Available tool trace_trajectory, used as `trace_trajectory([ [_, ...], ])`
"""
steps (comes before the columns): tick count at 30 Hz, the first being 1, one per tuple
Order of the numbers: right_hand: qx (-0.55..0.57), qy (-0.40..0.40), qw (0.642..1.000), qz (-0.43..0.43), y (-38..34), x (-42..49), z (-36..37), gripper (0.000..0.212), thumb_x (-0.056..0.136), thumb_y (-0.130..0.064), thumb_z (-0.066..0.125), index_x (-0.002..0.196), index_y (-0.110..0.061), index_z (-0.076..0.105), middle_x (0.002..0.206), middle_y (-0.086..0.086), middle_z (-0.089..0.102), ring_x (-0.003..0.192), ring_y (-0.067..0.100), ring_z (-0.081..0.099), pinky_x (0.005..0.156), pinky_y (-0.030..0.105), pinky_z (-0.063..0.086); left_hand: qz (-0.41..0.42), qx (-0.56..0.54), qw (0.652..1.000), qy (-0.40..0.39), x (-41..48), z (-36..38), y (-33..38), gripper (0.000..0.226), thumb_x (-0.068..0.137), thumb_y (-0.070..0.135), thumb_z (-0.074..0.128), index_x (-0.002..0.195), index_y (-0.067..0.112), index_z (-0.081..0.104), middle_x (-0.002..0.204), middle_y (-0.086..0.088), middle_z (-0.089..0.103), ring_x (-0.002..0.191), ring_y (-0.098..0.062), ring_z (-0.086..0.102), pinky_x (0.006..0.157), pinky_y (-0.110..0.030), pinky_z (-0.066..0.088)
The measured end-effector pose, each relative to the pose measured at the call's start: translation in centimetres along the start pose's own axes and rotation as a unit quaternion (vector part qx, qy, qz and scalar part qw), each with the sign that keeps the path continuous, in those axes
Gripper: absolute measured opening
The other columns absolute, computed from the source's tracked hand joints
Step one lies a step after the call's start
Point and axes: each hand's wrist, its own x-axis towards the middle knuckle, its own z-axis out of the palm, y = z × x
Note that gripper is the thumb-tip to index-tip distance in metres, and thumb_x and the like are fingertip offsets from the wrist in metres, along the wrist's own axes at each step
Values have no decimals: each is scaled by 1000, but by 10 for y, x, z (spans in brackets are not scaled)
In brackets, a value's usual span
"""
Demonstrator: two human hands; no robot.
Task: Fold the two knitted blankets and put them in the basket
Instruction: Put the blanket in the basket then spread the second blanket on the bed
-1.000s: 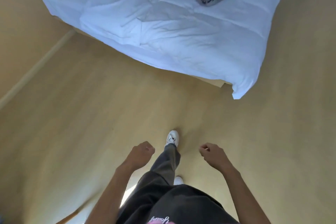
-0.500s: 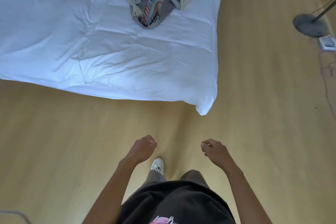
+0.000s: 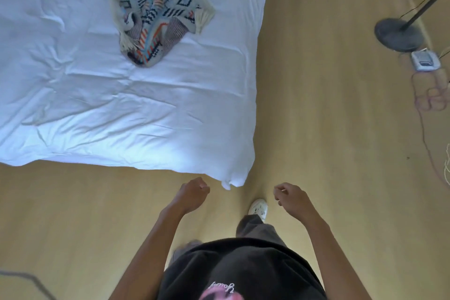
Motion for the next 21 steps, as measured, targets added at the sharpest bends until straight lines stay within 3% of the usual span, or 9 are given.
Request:
trace_trajectory([
  [2,-2,9,1000,-4,1,24,-45,18,91,-31,50,95,-21,63,96,1,66,90,20,62,80,32,47,4,-22,1000,1,18,11,45,12,87,21,43,82,22,54,79,4,55,69,-15,49,61,-26,36],
  [7,7,-3,1000,-7,-9,73,-110,16,90,-29,49,91,-20,63,93,2,67,88,21,63,78,32,47,-10,-32,999,-11,53,26,121,19,89,19,44,102,17,57,102,-1,62,78,-9,57,58,-19,39],
  [14,-32,-54,998,-24,-48,160,-177,17,91,-33,48,93,-22,62,94,0,65,86,17,63,73,30,46,-50,-46,997,20,120,13,191,21,90,22,43,104,16,57,118,-7,62,89,-16,60,63,-20,40],
  [21,-97,-68,992,-40,-122,273,-259,17,90,-34,47,82,-24,59,88,0,65,84,18,62,68,29,45,-72,-77,994,41,221,-23,265,28,91,21,41,112,12,57,117,-10,61,100,-24,60,80,-31,46],
])
